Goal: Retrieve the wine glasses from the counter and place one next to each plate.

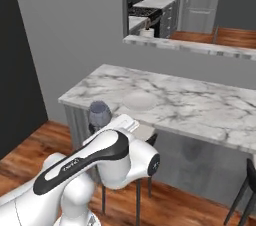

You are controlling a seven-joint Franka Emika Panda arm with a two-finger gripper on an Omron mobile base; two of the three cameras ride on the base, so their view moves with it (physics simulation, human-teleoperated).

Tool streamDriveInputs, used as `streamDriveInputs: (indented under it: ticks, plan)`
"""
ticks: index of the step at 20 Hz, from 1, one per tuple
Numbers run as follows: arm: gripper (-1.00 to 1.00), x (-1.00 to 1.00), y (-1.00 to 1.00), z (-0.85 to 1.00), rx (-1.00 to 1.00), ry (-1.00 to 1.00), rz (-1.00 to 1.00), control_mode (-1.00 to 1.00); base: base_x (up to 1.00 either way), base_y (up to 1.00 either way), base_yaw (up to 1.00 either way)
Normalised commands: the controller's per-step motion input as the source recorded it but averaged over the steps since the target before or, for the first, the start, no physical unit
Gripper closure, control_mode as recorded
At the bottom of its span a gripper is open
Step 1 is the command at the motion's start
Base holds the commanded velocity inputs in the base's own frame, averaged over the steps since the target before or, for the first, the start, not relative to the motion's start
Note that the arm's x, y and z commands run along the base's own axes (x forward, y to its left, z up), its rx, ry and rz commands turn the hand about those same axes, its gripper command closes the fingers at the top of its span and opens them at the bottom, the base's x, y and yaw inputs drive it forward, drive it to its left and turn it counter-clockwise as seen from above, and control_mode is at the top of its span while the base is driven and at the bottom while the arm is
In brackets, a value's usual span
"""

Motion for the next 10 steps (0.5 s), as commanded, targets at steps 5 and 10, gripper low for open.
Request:
streamDriveInputs:
  ticks: [5,10]
  plan:
    - [1.0,0.0,0.0,0.0,0.0,0.0,0.0,1.0,0.78,-0.11,0.0]
    - [1.0,0.0,0.0,0.0,0.0,0.0,0.0,1.0,0.52,-0.1,0.0]
